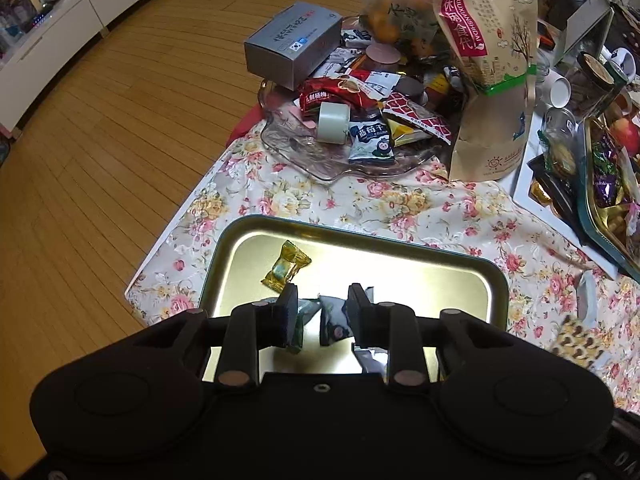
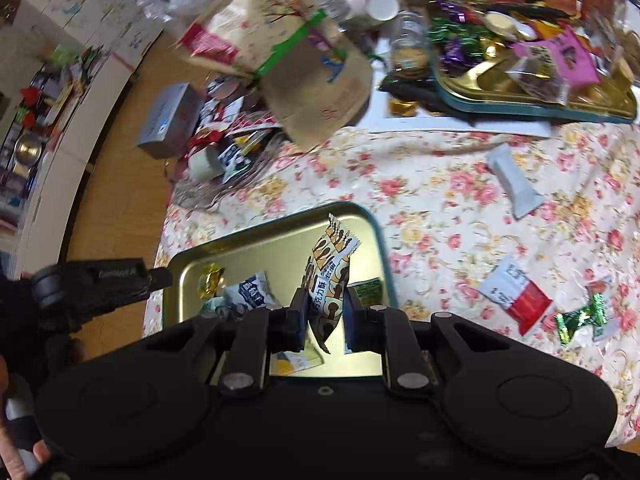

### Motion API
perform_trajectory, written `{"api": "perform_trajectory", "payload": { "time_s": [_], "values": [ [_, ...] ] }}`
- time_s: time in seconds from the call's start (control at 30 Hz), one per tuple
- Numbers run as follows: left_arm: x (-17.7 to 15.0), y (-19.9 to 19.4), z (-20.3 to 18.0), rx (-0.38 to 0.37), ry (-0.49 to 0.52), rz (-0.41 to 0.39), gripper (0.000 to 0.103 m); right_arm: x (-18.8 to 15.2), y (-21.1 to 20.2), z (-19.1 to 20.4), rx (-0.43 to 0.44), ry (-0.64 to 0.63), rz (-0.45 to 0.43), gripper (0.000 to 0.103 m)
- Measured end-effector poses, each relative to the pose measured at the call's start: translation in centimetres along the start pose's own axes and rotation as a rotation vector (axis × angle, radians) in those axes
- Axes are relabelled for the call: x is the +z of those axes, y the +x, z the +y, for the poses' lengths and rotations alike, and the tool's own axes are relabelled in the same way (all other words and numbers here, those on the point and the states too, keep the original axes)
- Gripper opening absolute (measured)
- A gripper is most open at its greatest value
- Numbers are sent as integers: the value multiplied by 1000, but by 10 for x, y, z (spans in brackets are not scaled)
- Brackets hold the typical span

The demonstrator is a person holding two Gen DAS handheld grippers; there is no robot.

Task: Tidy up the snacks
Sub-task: 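Carry both packets over the gold tray and open both tools to drop them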

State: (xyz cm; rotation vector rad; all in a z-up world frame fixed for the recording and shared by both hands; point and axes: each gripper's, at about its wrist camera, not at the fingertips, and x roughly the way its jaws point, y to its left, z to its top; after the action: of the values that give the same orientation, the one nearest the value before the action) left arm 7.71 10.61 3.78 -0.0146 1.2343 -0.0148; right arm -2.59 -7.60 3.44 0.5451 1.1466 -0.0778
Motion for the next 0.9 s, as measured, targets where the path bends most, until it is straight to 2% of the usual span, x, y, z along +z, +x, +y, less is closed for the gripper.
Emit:
{"api": "perform_trajectory", "payload": {
  "time_s": [0.13, 0.23, 0.27, 0.3, 0.37, 0.63, 0.9],
  "values": [
    [-1, 2, -1, -24, 8, 25, 37, -7, 3, 19, 0, -60, -6, 20],
    [-2, 4, -3, -32, 14, 38, 37, -13, 2, 32, -12, -104, -21, 24],
    [-2, 4, -4, -35, 16, 42, 37, -14, 1, 34, -6, -114, -24, 27],
    [-3, 4, -4, -39, 18, 45, 37, -15, 0, 37, 5, -124, -21, 37],
    [-4, 5, -6, -47, 22, 52, 37, -16, -1, 39, 21, -133, -9, 43],
    [-7, 8, -13, -64, 42, 72, 37, -9, 8, 19, -38, -47, 38, 43],
    [-12, 10, -26, -76, 84, 85, 37, -3, 10, 0, -42, 37, 64, 43]
  ]
}}
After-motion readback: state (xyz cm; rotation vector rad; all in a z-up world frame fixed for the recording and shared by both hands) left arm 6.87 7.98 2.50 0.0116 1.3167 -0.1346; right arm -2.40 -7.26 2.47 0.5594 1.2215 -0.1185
